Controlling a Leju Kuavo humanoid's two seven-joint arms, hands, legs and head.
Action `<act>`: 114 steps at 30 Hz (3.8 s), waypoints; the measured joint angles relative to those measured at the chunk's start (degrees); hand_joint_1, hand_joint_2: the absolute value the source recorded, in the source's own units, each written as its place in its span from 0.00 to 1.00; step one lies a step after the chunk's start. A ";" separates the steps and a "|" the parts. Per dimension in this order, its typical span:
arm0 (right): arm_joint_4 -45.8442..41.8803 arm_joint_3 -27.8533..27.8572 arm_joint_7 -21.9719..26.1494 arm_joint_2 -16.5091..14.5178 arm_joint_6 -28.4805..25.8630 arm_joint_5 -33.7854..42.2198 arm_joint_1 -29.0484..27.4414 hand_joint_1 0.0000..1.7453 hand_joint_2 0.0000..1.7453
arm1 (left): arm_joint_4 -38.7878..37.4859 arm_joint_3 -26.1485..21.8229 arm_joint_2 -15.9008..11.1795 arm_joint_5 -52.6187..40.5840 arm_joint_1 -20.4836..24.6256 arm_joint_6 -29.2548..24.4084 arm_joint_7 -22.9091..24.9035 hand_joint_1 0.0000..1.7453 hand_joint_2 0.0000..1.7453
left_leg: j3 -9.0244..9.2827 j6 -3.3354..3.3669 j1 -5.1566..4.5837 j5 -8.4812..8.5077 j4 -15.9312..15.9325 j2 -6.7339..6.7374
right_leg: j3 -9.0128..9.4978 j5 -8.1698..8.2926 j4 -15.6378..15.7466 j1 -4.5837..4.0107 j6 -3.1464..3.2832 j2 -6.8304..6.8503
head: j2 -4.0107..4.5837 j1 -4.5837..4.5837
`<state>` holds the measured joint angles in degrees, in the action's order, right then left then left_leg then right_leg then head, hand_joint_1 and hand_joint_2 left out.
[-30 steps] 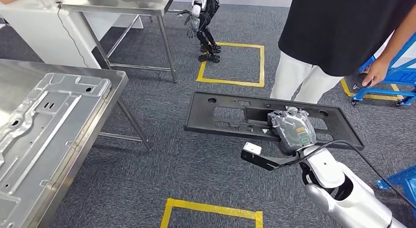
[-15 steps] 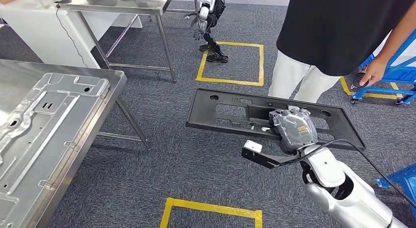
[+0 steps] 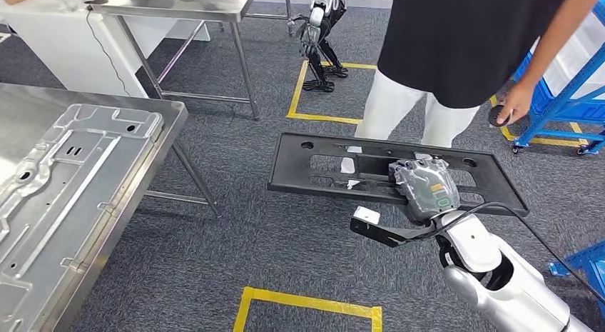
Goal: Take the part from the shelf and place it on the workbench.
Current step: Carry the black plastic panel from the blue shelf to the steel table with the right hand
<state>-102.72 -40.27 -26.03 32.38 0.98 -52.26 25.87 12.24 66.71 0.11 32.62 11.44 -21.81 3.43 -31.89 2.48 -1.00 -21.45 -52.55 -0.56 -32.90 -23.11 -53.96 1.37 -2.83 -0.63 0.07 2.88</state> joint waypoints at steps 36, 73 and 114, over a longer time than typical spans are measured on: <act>0.03 0.05 -0.01 0.06 0.00 -0.02 0.03 1.00 1.00 | 0.01 0.00 0.01 -0.01 -0.06 0.00 0.00 0.00 1.00 | -4.29 -1.25 0.46 -5.10 -9.37 0.18 | 0.43 0.22 0.39 0.05 1.20 0.07 | 0.00 0.17; 0.02 0.05 -0.06 0.03 -0.01 -0.01 0.07 1.00 1.00 | 0.01 0.00 0.02 -0.01 -0.08 0.00 0.00 0.00 1.00 | -3.75 -0.40 0.31 -2.32 -8.12 0.19 | 0.42 0.20 0.26 0.02 1.21 0.01 | 0.00 0.20; 0.04 0.09 -0.08 0.19 -0.02 -0.01 -0.08 1.00 1.00 | 0.00 0.00 -0.02 0.00 0.09 0.02 0.00 0.00 1.00 | 0.93 1.44 0.04 1.47 2.48 0.22 | -6.14 -7.46 -14.20 0.05 -0.31 0.14 | 0.00 0.08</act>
<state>-102.67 -40.18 -26.11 32.57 0.97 -52.27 25.79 12.24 66.71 0.09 32.62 11.53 -21.79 3.43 -30.96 3.92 -0.96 -19.97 -50.08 -0.34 -39.04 -30.57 -68.16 1.42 -3.14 -0.49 0.07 2.96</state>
